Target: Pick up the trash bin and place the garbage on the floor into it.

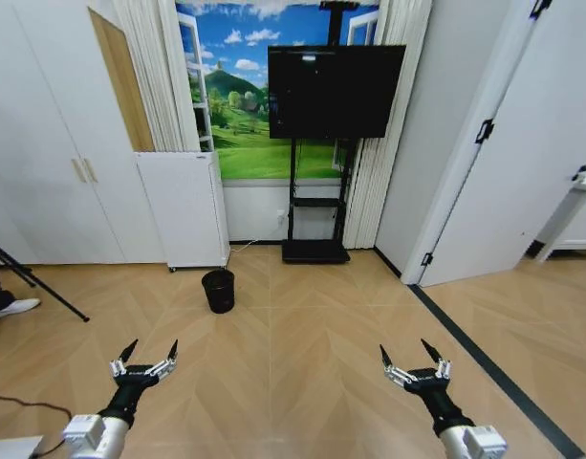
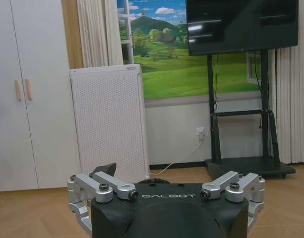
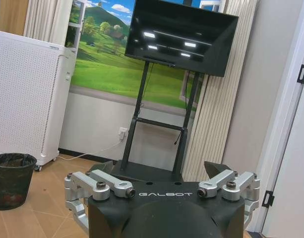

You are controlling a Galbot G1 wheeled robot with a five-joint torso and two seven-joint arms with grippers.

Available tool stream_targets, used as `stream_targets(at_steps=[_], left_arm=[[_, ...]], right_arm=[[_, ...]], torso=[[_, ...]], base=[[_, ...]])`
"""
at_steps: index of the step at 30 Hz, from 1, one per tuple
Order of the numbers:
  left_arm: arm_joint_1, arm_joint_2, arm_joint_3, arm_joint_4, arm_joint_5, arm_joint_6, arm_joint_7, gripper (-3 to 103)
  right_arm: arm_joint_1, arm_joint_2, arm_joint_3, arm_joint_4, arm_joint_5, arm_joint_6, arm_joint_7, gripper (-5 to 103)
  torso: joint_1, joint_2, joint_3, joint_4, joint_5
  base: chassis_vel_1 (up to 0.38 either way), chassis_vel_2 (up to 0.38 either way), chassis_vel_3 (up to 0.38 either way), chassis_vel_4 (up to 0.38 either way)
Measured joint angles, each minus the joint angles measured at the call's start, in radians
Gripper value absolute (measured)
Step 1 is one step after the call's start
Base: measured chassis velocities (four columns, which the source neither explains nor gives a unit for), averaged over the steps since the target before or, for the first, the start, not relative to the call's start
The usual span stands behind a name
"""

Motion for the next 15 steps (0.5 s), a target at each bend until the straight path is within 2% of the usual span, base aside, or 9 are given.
stream_targets(at_steps=[2,3,4,5,6,8,9,12,15], left_arm=[[0.000,0.000,0.000,0.000,0.000,0.000,0.000,100],[0.000,0.000,0.000,0.000,0.000,0.000,0.000,100],[0.000,0.000,0.000,0.000,0.000,0.000,0.000,100],[0.000,0.000,0.000,0.000,0.000,0.000,0.000,100],[0.000,0.000,0.000,0.000,0.000,0.000,0.000,100],[-0.001,0.000,0.000,0.000,0.000,0.000,0.000,100],[-0.001,0.000,0.000,0.000,0.000,0.000,0.000,100],[-0.001,0.000,0.000,0.000,0.000,0.000,0.000,100],[0.000,0.000,0.000,0.000,0.000,0.000,0.000,100]], right_arm=[[0.000,0.000,0.000,0.000,0.000,0.000,0.000,100],[0.000,0.000,0.000,0.000,0.000,0.000,0.000,100],[0.001,0.000,0.000,0.000,0.000,0.000,0.000,100],[0.001,0.000,0.000,0.000,0.000,0.000,0.000,100],[0.001,0.000,0.000,0.000,0.000,0.000,0.000,100],[0.001,0.000,0.000,0.000,0.000,0.000,0.000,100],[0.001,0.000,0.000,0.000,0.000,0.000,0.000,100],[0.001,0.000,0.000,0.000,0.000,0.000,0.000,100],[0.001,0.000,0.000,0.000,0.000,0.000,0.000,100]], torso=[[0.000,0.000,0.000,0.0002,-0.0011],[0.000,0.000,0.000,-0.0008,0.0003],[0.000,0.000,0.000,-0.0005,0.0013],[0.000,0.000,0.000,-0.0005,0.0013],[0.001,-0.001,0.001,-0.0006,-0.0005],[0.001,-0.001,0.001,-0.0006,-0.0004],[0.001,-0.001,0.001,-0.0003,0.0009],[0.001,-0.001,0.001,-0.0002,-0.0003],[0.001,-0.001,0.001,-0.0004,0.0004]], base=[[0.066,-0.116,-0.072,0.109],[0.000,0.000,0.000,0.000],[0.000,0.000,0.000,0.000],[0.000,0.000,0.000,0.000],[-0.086,0.030,0.062,-0.032],[-0.086,0.030,0.082,-0.058],[-0.082,0.034,0.067,-0.070],[-0.061,0.038,0.063,-0.040],[0.000,0.000,0.000,0.000]])
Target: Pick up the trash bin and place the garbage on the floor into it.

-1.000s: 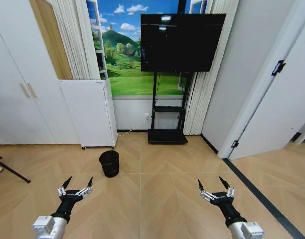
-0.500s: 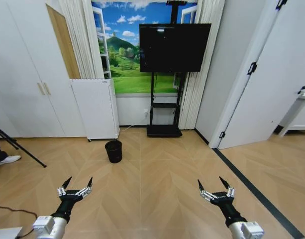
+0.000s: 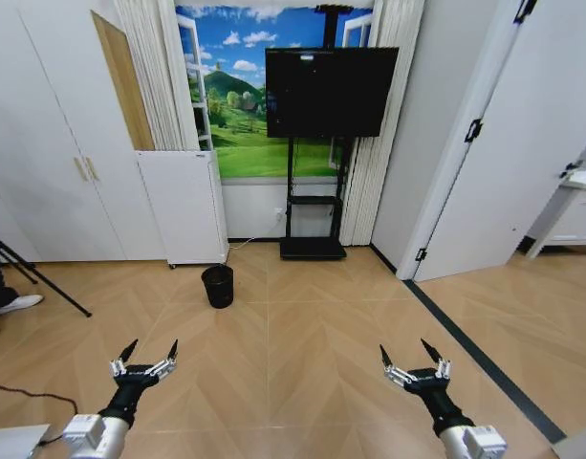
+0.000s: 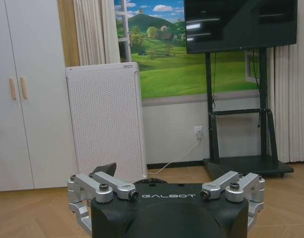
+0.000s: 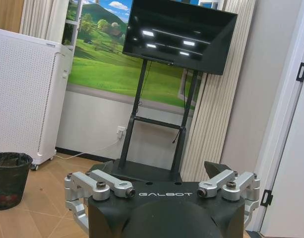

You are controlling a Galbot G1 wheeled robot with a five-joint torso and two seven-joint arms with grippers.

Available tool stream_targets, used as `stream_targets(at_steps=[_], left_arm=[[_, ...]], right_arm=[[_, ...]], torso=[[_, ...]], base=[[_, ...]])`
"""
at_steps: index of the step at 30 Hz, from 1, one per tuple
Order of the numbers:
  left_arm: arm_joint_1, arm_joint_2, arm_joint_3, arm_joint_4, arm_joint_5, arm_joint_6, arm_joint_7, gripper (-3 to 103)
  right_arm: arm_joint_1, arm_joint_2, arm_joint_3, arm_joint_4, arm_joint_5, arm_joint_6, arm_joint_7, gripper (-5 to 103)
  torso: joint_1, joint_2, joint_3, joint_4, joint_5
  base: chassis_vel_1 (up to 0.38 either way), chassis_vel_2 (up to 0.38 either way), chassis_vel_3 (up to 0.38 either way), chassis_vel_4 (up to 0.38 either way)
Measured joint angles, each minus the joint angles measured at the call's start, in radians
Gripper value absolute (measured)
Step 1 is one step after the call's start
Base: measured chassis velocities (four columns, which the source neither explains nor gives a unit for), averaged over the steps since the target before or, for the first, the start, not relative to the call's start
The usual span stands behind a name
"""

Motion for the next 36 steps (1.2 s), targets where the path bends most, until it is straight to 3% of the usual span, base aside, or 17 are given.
stream_targets(at_steps=[36], left_arm=[[0.000,0.000,0.000,0.000,0.000,0.000,0.000,100]], right_arm=[[0.000,0.000,0.000,0.000,0.000,0.000,0.000,100]], torso=[[-0.001,0.000,0.000,0.0000,-0.0002]], base=[[0.000,0.000,0.000,0.000]])
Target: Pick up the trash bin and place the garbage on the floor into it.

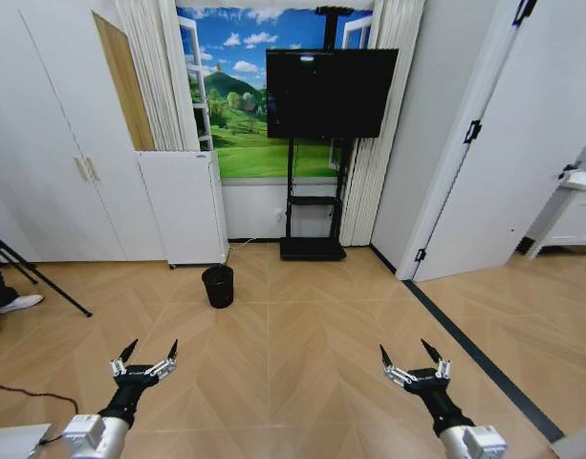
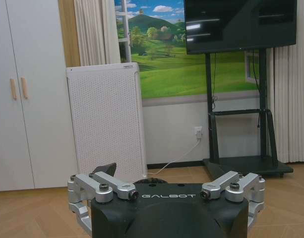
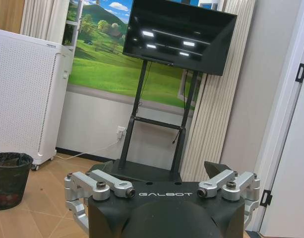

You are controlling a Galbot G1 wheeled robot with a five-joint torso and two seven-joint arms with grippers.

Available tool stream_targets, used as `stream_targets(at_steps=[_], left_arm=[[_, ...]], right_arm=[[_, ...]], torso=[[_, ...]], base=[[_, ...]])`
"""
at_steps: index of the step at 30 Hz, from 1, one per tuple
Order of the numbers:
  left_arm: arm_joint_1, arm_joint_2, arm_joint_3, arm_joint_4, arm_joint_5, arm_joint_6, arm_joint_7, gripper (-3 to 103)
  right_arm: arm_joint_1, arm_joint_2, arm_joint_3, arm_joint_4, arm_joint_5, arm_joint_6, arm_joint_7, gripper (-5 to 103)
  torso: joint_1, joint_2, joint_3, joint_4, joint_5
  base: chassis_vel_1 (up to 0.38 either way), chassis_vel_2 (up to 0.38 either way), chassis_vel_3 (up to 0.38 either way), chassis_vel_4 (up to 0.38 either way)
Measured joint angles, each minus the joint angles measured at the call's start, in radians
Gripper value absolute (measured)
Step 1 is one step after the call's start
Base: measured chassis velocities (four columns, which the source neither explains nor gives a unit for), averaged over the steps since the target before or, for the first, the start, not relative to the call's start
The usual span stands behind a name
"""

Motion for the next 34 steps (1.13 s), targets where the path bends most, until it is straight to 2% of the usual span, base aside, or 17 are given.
stream_targets(at_steps=[34], left_arm=[[0.000,0.000,0.000,0.000,0.000,0.000,0.000,100]], right_arm=[[0.000,0.000,0.000,0.000,0.000,0.000,0.000,100]], torso=[[0.000,0.000,0.000,0.0000,0.0000]], base=[[0.000,0.000,0.000,0.000]])
